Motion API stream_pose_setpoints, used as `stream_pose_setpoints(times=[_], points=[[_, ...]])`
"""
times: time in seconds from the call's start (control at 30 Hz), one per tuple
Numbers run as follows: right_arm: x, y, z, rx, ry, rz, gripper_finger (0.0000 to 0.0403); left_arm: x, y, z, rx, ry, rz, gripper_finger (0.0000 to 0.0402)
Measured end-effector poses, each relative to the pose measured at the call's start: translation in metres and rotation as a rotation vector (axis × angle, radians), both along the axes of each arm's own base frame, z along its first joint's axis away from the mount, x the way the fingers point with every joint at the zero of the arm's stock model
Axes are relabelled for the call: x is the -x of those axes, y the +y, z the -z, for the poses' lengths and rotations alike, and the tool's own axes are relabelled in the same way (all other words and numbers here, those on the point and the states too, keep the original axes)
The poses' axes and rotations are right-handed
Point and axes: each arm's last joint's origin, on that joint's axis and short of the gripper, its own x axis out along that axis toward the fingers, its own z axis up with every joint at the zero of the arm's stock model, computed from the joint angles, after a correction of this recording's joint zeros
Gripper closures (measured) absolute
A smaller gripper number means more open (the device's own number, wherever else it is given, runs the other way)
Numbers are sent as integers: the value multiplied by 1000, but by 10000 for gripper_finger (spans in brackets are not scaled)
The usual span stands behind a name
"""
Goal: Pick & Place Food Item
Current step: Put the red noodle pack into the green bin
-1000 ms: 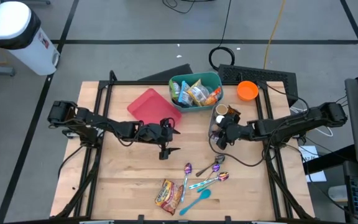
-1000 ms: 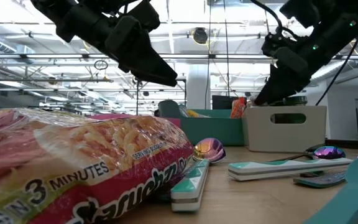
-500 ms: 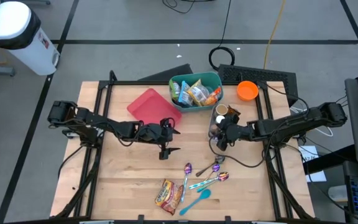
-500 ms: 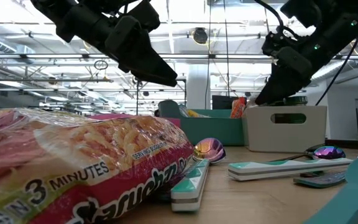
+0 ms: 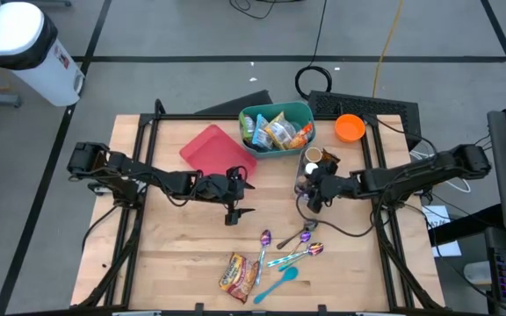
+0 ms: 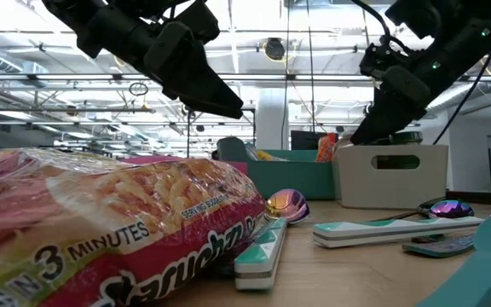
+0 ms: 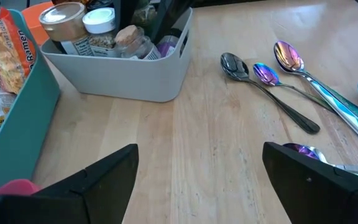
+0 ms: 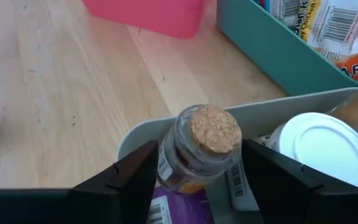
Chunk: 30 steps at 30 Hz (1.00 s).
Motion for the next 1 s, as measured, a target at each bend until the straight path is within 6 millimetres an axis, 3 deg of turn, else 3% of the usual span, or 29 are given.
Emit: stream_pose_setpoints(times=[0.2,0.5,0.67,1.0], points=[[10,-1,-7,-7,0,2,181,0,0,0,0,0,0,50],[21,-1,-28,-55,-132,-5,182,0,0,0,0,0,0,50],[22,1,-36,-119,-192,-81,185,0,0,0,1,0,0,50],[18,18,-44,-77,-274,-212,188,0,0,0,3,0,0,50]])
